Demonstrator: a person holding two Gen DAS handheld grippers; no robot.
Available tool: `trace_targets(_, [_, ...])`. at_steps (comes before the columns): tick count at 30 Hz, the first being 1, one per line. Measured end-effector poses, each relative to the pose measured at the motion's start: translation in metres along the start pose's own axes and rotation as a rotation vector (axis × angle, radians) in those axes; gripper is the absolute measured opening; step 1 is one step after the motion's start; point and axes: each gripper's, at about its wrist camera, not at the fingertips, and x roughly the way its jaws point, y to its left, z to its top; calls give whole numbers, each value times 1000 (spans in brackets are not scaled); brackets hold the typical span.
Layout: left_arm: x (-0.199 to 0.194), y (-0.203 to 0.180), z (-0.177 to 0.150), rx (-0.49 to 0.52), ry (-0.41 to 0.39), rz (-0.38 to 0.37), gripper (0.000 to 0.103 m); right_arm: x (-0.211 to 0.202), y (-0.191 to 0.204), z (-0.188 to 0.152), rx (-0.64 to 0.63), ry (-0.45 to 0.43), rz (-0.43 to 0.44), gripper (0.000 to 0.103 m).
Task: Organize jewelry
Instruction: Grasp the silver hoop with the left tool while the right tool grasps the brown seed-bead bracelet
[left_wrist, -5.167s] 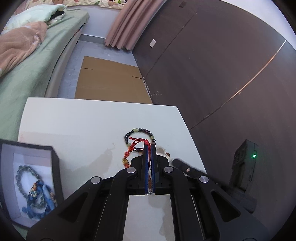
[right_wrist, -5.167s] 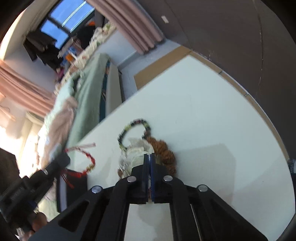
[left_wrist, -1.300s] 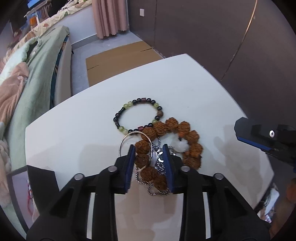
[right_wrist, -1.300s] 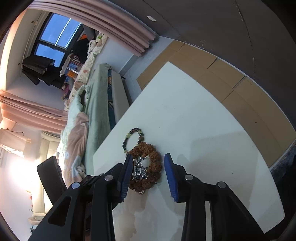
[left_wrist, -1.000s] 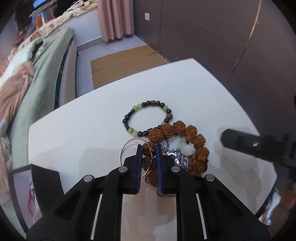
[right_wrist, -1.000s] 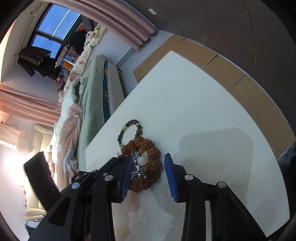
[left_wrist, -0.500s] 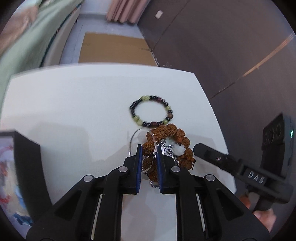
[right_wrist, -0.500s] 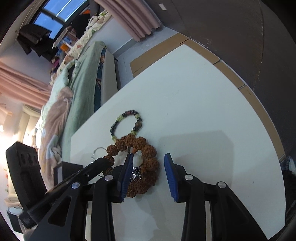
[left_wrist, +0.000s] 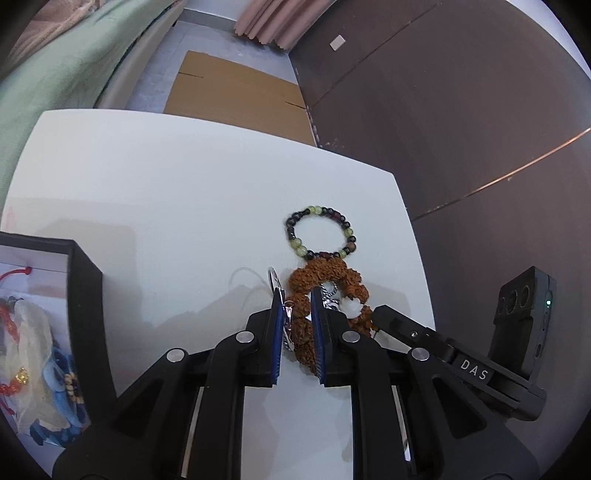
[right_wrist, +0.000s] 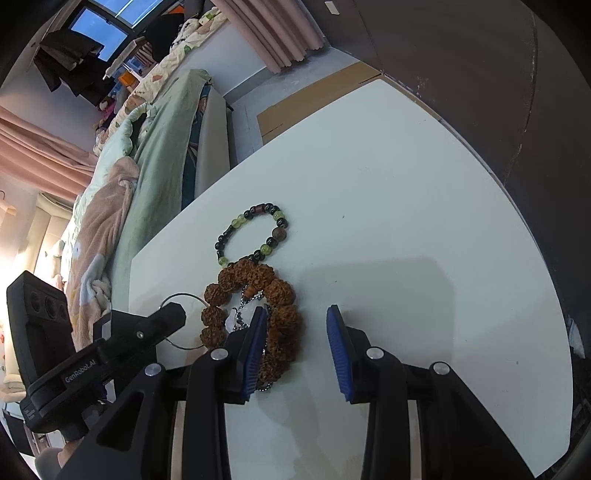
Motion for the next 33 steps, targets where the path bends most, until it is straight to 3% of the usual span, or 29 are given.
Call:
trace_targets(2, [0, 0, 1, 4, 3, 8, 6, 1, 1, 1, -2, 0, -5, 33])
trace_targets(15, [-19, -20, -1, 84, -84, 69, 6, 15, 13, 9, -31, 18, -42, 27])
trace_targets(18, [-23, -22, -1, 96, -98, 81, 6, 18, 33, 3, -131, 20, -130, 27])
trace_targets(20, [-27, -21, 0, 96, -107, 86, 6, 18, 35, 2, -136, 16, -143, 27])
trace_targets(21, [-30, -19, 0, 94, -110, 88, 6, 18, 33, 3, -129, 16, -145, 21])
trace_targets(24, [-38, -14, -4, 80, -119, 87, 6, 14, 25, 5, -82, 27, -81, 18])
trace_targets(33, [-80, -1, -16, 70, -183, 71, 6, -39, 38, 1, -38, -117, 192, 17])
